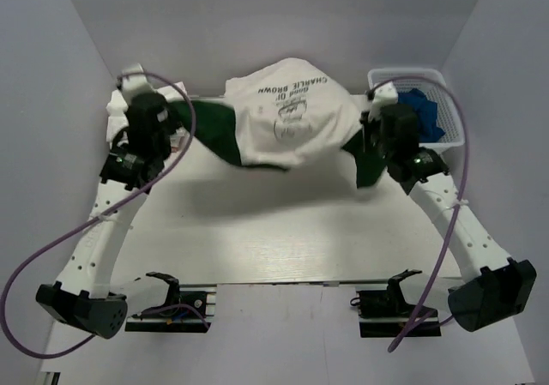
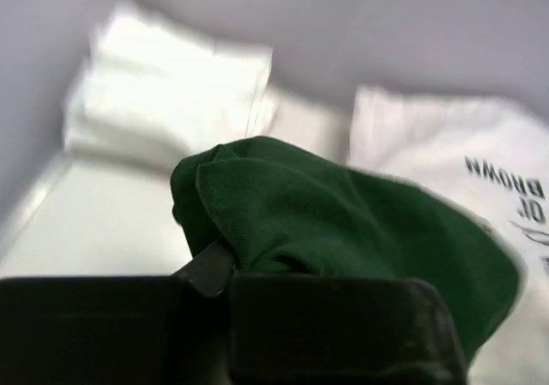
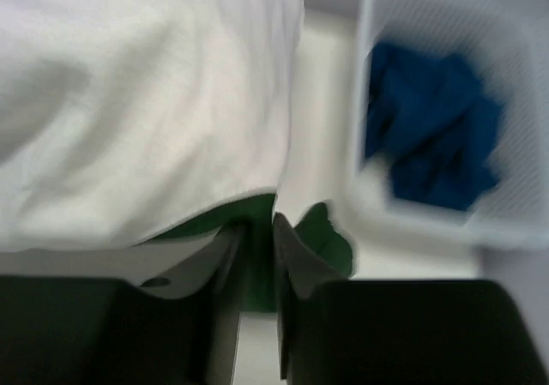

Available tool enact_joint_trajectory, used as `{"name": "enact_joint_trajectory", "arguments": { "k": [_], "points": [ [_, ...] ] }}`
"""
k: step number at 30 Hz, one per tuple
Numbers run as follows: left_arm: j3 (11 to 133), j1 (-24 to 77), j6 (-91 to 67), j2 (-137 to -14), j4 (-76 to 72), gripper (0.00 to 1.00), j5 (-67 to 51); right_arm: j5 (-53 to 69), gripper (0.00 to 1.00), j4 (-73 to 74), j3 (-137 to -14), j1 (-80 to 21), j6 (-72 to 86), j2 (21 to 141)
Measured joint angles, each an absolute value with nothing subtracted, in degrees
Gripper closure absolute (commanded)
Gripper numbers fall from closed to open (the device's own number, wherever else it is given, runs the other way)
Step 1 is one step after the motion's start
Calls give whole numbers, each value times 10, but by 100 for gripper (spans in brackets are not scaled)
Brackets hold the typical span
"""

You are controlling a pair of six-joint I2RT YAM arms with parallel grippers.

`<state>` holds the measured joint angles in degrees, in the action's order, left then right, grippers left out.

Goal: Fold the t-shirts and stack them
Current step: Flatten out the tshirt

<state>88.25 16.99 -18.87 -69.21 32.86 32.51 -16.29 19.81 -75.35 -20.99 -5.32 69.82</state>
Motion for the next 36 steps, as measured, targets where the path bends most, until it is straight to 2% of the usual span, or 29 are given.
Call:
{"name": "enact_joint_trajectory", "arguments": {
  "k": [1, 2, 3, 4, 5, 7, 10, 16, 19, 26, 32, 36],
  "points": [
    [825, 170, -218, -674, 340, 86, 324, -155, 57, 205, -699, -210, -35, 689],
    [769, 170, -249, -659, 358, 81, 318, -145, 53, 222, -650, -210, -15, 686],
    [708, 170, -282, -647, 386, 64, 309, -136, 48, 245, -615, -210, 1, 686],
    [653, 170, -311, -642, 416, 1, 298, -125, 26, 274, -587, -210, 18, 686],
    [604, 170, -339, -641, 447, 0, 286, -114, 10, 305, -564, -210, 40, 686],
    [535, 170, -399, -647, 522, 0, 263, -100, 10, 352, -535, -210, 69, 680],
    [515, 170, -451, -648, 597, 0, 239, -78, 10, 375, -500, -210, 96, 650],
    [538, 177, -463, -647, 553, 0, 179, -55, 10, 354, -493, -210, 112, 633],
    [539, 180, -448, -671, 486, 0, 123, -46, 10, 333, -522, -210, 112, 678],
    [540, 190, -417, -852, 354, 0, 8, -53, 10, 299, -639, -210, 115, 861],
    [589, 192, -413, -974, 340, 0, -4, -94, 10, 320, -636, -207, 114, 917],
    [598, 192, -416, -985, 338, 0, 0, -60, 10, 320, -735, -205, 99, 989]
  ]
}}
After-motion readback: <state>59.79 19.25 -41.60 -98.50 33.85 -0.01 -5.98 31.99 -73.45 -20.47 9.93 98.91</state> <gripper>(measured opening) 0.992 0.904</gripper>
